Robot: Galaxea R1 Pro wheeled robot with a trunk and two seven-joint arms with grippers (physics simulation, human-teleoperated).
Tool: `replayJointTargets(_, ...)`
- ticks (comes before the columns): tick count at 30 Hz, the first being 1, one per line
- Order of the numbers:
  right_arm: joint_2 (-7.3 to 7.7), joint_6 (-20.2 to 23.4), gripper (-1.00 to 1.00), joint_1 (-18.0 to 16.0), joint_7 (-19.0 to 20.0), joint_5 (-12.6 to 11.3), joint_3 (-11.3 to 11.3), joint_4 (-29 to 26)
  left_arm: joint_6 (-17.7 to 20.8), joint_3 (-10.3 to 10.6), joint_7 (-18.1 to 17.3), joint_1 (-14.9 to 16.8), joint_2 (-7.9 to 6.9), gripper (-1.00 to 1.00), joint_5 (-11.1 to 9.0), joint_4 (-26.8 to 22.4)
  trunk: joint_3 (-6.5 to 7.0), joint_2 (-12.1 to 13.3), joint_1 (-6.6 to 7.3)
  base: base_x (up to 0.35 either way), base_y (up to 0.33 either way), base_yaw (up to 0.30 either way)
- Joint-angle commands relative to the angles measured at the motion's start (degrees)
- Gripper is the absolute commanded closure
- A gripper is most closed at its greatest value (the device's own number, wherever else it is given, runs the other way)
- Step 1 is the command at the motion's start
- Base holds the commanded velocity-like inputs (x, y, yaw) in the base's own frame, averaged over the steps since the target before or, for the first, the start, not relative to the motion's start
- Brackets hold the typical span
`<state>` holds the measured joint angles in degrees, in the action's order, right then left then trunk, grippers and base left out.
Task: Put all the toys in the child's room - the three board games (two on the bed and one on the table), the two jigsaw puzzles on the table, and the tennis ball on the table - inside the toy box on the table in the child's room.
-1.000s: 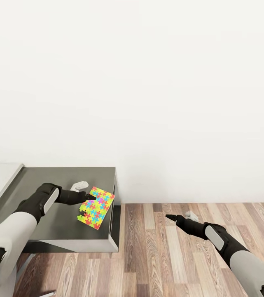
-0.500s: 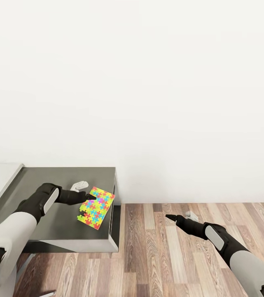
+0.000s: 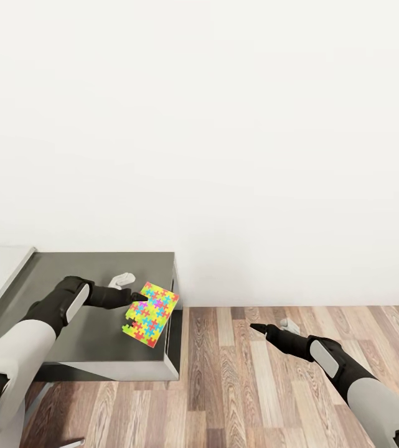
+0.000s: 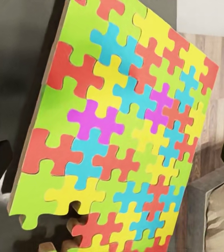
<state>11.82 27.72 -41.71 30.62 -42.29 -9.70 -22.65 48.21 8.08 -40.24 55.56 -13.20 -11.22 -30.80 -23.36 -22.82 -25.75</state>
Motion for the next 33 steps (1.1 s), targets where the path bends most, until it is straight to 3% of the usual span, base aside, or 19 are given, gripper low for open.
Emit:
replayJointTargets(1,0.05,0.2,-1.00,0.0,0.0,-0.3,-0.2,0.0,0.4,0.3,0.2,0.0,-0.07,-1.00,-0.6,0.0,-0.09,-0.1,-0.03,0.000,0.000,0.000)
replayJointTargets(24,-0.06,-0.5,-1.00,0.0,-0.1,0.1,-0.4,0.0,0.2,0.2,0.2,0.1,-0.23,-1.00,-0.5,-0.1,-0.09,-0.1,-0.03,0.000,0.000,0.000)
replayJointTargets(33,-1.48,-1.1,-1.00,0.0,-0.3,0.5,-0.9,0.0,0.2,0.1,0.2,0.0,-0.81,-1.00,-0.5,-4.1,-0.09,-0.1,-0.03,0.000,0.000,0.000)
